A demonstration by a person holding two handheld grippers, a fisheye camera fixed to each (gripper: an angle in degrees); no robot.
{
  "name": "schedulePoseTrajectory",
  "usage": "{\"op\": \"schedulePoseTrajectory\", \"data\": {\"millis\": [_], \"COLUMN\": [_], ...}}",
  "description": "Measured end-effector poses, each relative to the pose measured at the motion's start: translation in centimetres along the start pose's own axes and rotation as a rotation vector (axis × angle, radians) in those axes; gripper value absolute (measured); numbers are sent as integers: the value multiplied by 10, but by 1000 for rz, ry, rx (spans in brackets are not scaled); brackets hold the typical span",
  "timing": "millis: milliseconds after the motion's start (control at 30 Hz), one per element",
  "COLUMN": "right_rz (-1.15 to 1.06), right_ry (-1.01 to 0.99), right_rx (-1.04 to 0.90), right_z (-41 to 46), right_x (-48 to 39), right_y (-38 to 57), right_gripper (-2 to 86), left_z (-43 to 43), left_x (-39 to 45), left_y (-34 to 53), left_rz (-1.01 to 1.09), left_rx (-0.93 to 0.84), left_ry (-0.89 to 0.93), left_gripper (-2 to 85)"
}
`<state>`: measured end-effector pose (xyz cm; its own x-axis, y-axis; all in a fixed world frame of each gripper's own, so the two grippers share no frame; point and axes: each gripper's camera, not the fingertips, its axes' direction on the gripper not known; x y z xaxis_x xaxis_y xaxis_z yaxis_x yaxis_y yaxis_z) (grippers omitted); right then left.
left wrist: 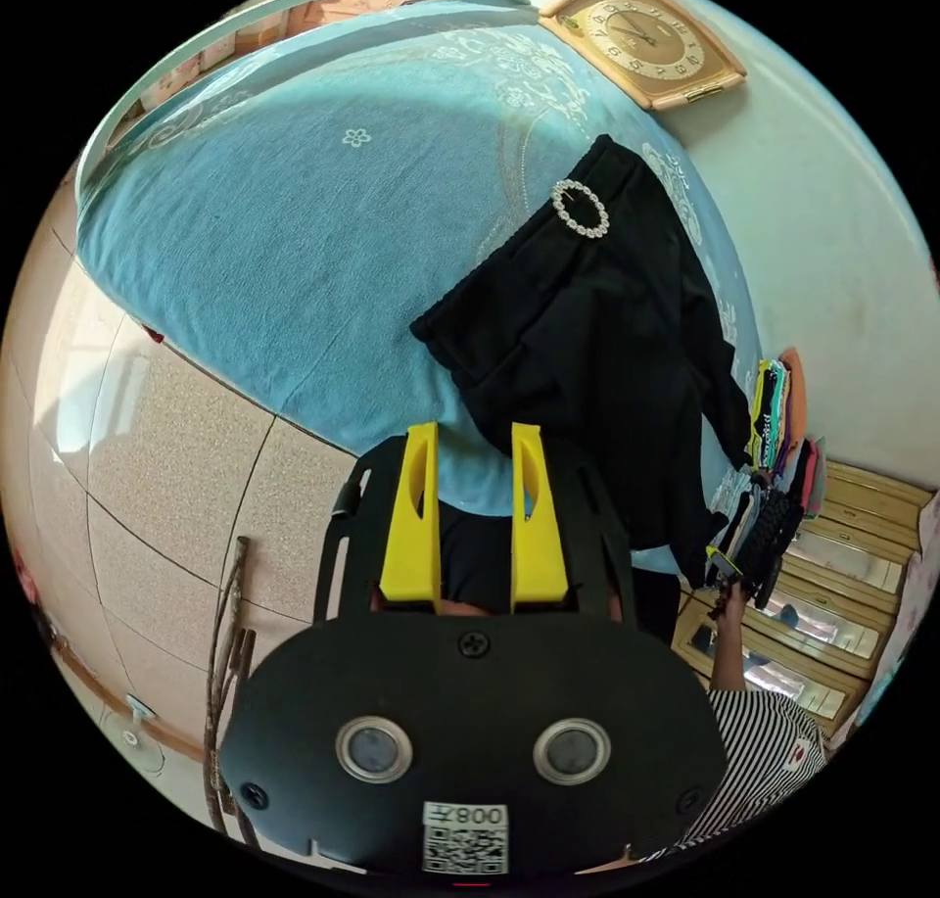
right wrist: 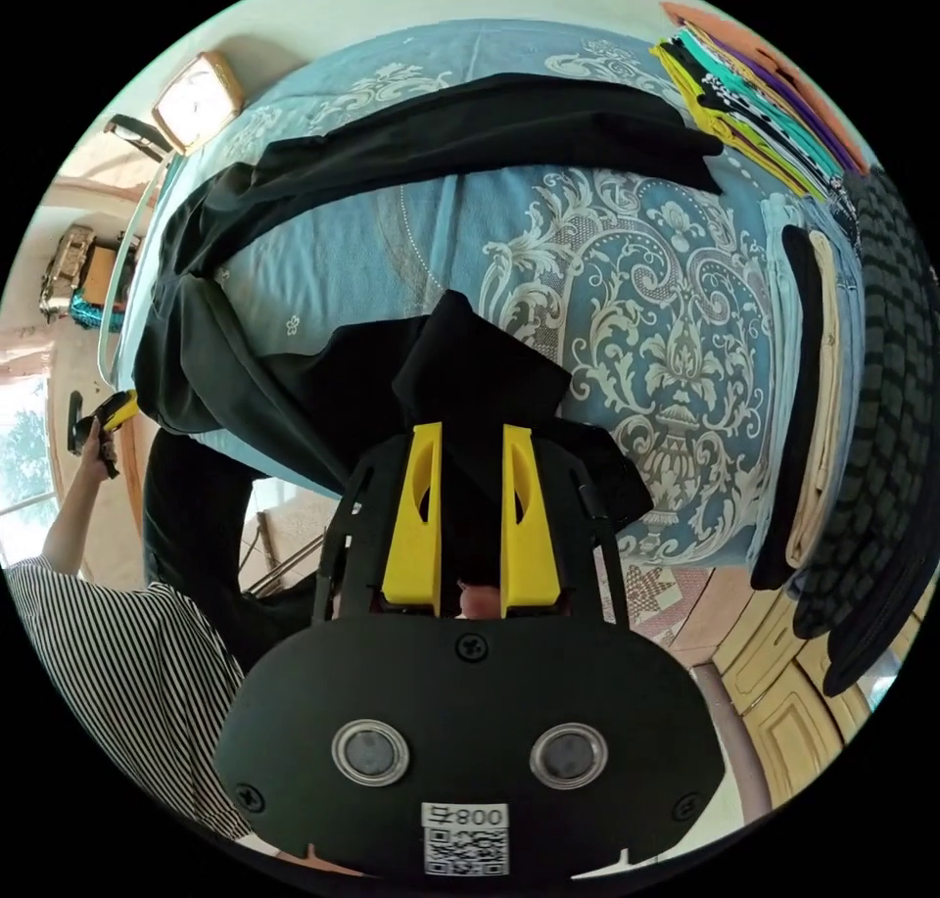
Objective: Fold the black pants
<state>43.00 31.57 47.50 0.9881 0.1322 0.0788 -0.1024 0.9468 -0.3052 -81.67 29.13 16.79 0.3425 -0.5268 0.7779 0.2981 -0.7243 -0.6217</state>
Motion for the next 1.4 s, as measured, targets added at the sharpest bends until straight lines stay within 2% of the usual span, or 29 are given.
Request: {"op": "schedulePoseTrajectory", "data": {"millis": [67, 167, 333, 433, 567, 733, 867, 1000, 1233, 1400], "right_rz": [24, 6, -17, -14, 32, 102, 155, 114, 198, 267], "right_ry": [-2, 61, 104, 81, 12, -1, 25, 28, -64, -155], "right_rx": [-8, -38, -51, 12, 103, 40, 20, -11, 273, 511], "right_z": [5, 13, 16, 7, -7, 13, 24, 20, -64, -126], "right_x": [2, -5, -12, -11, 0, 19, 31, 40, 87, 119], "right_y": [-1, -2, 3, 15, 38, 51, 59, 68, 114, 182], "right_gripper": [64, 27, 4, 14, 81, 89, 40, 7, 0, 0], "left_z": [5, 15, 42, 50, 68, 96, 107, 102, 79, 78], "left_x": [-2, -6, -14, -25, -40, -48, -46, -40, -32, -32], "left_y": [-1, -1, -2, 3, 11, 13, 18, 24, 36, 55], "left_rz": [21, 61, 34, 17, -18, -65, -52, -15, 35, 7], "left_rx": [-2, 22, 7, 31, 39, 14, 26, 92, 247, 398], "left_ry": [-31, 99, 161, 220, 256, 299, 345, 413, 531, 645], "left_gripper": [91, 73, 88, 96, 96, 49, 13, 6, 1, 0]}}
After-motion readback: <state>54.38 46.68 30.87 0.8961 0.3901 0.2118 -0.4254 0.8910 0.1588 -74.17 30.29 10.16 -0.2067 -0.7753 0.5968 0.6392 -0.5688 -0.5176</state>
